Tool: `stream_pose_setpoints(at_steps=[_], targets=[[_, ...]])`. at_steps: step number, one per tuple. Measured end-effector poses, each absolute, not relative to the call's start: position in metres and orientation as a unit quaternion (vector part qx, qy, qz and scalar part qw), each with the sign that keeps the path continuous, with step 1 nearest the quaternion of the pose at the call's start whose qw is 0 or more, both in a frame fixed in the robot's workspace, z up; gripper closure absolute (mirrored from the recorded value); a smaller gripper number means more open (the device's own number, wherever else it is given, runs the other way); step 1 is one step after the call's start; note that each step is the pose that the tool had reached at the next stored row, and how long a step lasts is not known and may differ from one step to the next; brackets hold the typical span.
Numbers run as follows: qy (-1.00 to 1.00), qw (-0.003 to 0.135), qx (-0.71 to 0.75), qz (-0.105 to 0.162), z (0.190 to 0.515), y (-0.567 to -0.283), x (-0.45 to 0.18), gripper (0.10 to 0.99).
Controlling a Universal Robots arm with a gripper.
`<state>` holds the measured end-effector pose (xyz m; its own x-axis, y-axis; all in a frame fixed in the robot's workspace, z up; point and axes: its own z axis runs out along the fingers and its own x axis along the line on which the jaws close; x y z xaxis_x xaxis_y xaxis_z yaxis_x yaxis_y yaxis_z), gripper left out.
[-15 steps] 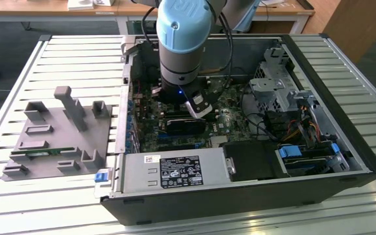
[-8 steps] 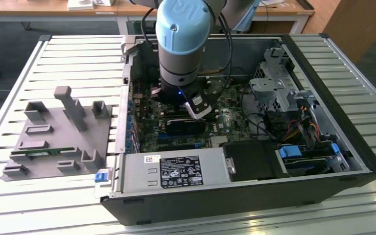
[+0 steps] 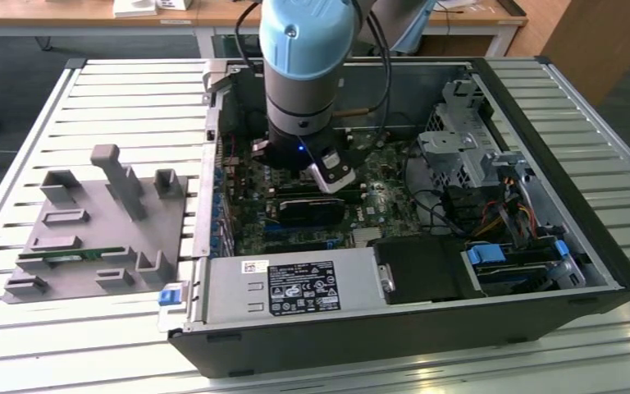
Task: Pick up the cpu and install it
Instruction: 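Install the second cpu locking lever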
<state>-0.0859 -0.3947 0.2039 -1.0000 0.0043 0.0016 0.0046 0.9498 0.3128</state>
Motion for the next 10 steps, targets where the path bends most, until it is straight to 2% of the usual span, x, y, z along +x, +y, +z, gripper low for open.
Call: stream_pose_setpoints(at_steps=[10], targets=[[-0.987,0.000,-0.002,-0.158,0.216,-0.394,-0.086,0.980]])
